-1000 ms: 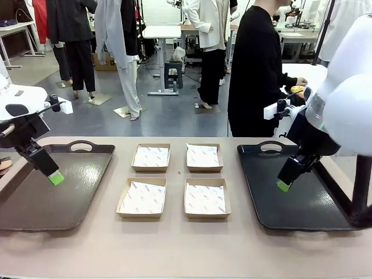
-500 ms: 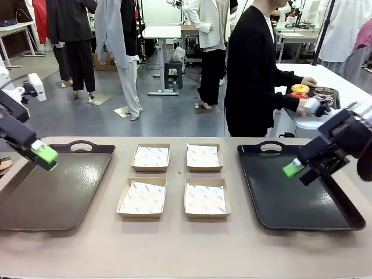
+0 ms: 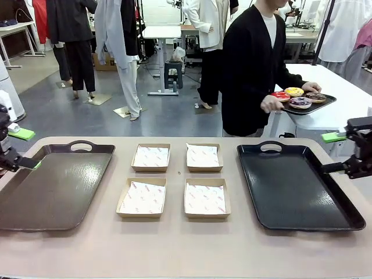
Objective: Individually package the donuts and arrange them on the tray.
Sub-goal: Pick up one Paper togo box.
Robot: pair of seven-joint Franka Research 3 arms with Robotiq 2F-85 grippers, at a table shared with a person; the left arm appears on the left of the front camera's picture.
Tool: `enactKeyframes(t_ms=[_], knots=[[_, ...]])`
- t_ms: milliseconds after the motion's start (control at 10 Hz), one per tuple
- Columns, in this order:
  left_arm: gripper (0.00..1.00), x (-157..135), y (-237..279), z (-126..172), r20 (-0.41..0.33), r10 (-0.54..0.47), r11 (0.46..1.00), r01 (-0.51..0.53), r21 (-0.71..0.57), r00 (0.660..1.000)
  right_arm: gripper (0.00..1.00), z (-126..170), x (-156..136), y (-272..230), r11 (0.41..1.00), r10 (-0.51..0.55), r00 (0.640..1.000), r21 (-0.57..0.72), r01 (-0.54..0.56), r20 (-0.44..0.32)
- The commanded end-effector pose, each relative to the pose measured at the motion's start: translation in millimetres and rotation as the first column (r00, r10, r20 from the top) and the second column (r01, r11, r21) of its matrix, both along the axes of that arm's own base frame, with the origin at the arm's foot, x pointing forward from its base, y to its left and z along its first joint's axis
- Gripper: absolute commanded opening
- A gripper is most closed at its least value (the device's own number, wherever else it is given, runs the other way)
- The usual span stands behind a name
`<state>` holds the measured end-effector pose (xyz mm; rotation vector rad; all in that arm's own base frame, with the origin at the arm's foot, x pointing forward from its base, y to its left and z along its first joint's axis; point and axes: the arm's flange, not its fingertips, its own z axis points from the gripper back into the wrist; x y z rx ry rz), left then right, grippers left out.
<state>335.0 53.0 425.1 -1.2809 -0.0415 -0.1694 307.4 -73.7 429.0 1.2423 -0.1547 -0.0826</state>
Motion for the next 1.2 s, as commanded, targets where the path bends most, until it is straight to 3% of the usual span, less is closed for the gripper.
enactKeyframes(t_ms=[0,400,1100], knots=[[1.0,-2,10,-3,-0.005,0.044,0.999,-0.044,-0.024,0.999,1.0,-13,-11,-1,0.999,0.027,0.999,0.038,-0.028,0.043],[1.0,-5,46,-12,-0.041,0.123,0.99,-0.125,-0.059,0.992,1.0,-28,-13,-21,0.99,0.132,0.99,0.034,-0.133,0.041],[1.0,-19,83,-15,-0.093,0.186,0.982,-0.187,0.004,0.978,1.0,-24,-26,-46,0.993,0.109,0.992,0.036,-0.111,0.055]])
